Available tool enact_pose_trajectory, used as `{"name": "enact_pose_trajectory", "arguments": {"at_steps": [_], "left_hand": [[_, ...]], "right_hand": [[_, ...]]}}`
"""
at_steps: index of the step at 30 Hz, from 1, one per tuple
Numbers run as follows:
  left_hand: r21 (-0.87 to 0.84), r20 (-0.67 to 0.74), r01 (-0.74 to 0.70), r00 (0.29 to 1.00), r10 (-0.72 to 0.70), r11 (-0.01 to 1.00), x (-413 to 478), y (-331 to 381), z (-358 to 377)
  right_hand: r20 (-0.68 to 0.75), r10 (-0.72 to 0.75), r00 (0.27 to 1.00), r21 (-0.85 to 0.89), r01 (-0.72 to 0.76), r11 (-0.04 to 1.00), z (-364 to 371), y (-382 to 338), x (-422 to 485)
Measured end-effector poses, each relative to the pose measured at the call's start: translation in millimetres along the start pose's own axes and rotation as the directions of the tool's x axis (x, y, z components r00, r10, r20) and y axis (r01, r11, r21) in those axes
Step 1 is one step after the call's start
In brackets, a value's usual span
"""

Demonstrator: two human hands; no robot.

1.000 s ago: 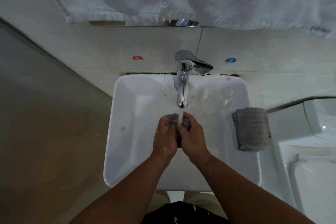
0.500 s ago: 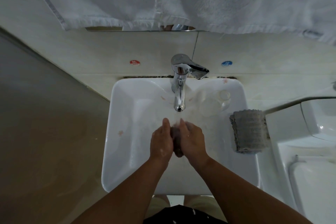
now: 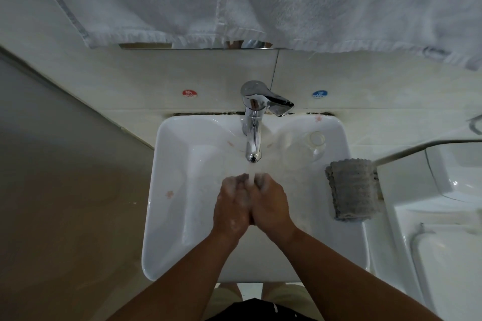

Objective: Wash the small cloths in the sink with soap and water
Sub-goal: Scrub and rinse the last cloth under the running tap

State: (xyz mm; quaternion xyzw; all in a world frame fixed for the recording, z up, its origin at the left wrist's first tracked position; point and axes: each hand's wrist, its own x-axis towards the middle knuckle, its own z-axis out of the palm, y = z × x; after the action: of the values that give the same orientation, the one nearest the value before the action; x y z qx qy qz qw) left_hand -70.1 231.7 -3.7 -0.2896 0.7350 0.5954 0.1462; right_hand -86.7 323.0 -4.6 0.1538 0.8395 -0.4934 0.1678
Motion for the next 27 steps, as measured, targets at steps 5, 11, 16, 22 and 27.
{"name": "enact_pose_trajectory", "arguments": {"at_steps": [5,11,16,22,27], "left_hand": [[0.015,-0.050,0.028,0.998,-0.027,0.999,-4,7,1],[0.032,-0.033,0.016,0.999,-0.015,0.999,0,9,-3],[-0.037,-0.039,-0.025,0.999,0.024,0.999,3,-2,-1],[0.054,-0.039,-0.014,0.999,0.016,0.998,8,-3,-4],[0.287,-0.098,-0.053,0.992,0.084,0.957,6,7,-3]], "right_hand": [[-0.042,-0.035,0.999,-0.088,0.031,0.996,-3,-6,-1],[-0.031,-0.052,0.998,-0.014,0.051,0.999,-1,2,-5],[0.000,-0.019,1.000,0.152,0.018,0.988,-2,11,1],[0.011,-0.042,0.999,0.071,0.041,0.997,-2,12,4],[0.001,-0.042,0.999,-0.070,0.042,0.997,-3,1,4]]}}
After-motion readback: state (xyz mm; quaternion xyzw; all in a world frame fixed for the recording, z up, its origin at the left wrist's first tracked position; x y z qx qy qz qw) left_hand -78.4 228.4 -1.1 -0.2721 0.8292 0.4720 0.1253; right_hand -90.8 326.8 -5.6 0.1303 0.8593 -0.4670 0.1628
